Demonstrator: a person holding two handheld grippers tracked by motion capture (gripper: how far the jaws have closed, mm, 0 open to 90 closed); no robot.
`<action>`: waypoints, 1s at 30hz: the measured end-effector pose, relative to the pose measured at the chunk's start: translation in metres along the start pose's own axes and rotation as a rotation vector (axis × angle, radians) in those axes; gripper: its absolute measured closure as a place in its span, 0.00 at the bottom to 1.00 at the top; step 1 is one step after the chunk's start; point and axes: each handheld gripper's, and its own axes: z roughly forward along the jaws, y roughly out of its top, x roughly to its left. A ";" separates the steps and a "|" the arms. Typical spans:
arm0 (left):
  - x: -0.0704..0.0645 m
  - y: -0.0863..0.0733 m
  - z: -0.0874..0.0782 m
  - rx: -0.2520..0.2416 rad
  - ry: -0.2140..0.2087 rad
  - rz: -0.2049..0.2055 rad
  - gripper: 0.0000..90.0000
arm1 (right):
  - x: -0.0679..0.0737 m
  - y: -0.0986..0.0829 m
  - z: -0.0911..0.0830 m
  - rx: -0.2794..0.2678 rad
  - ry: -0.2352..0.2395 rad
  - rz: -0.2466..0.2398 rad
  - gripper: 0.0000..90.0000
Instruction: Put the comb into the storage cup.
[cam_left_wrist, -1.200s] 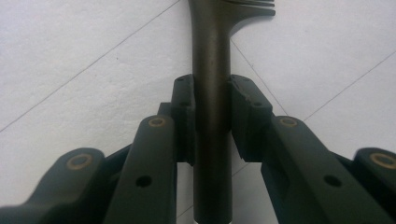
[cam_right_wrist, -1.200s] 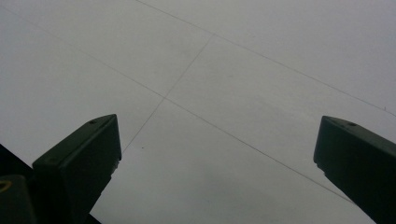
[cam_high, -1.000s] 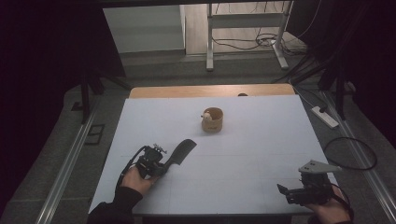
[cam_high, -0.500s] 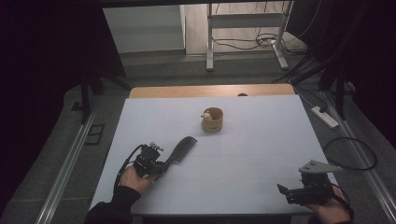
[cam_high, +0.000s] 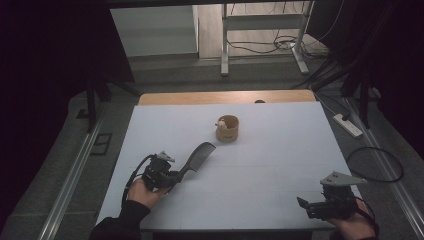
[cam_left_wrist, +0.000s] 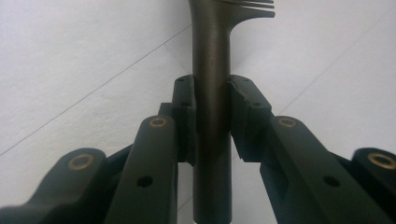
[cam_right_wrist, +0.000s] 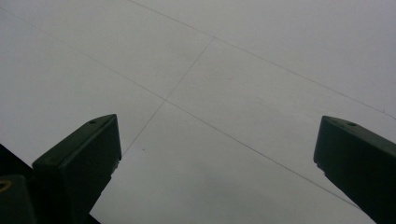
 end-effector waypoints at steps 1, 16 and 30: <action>-0.001 0.000 -0.001 -0.003 -0.003 0.005 0.80 | 0.000 0.000 0.000 -0.002 0.001 0.000 0.01; -0.015 -0.006 -0.019 -0.102 -0.009 0.038 0.80 | 0.001 0.001 -0.002 -0.041 0.058 -0.023 0.00; -0.036 -0.017 -0.033 -0.165 -0.018 0.043 0.80 | 0.006 0.010 -0.004 -0.107 0.107 -0.062 0.00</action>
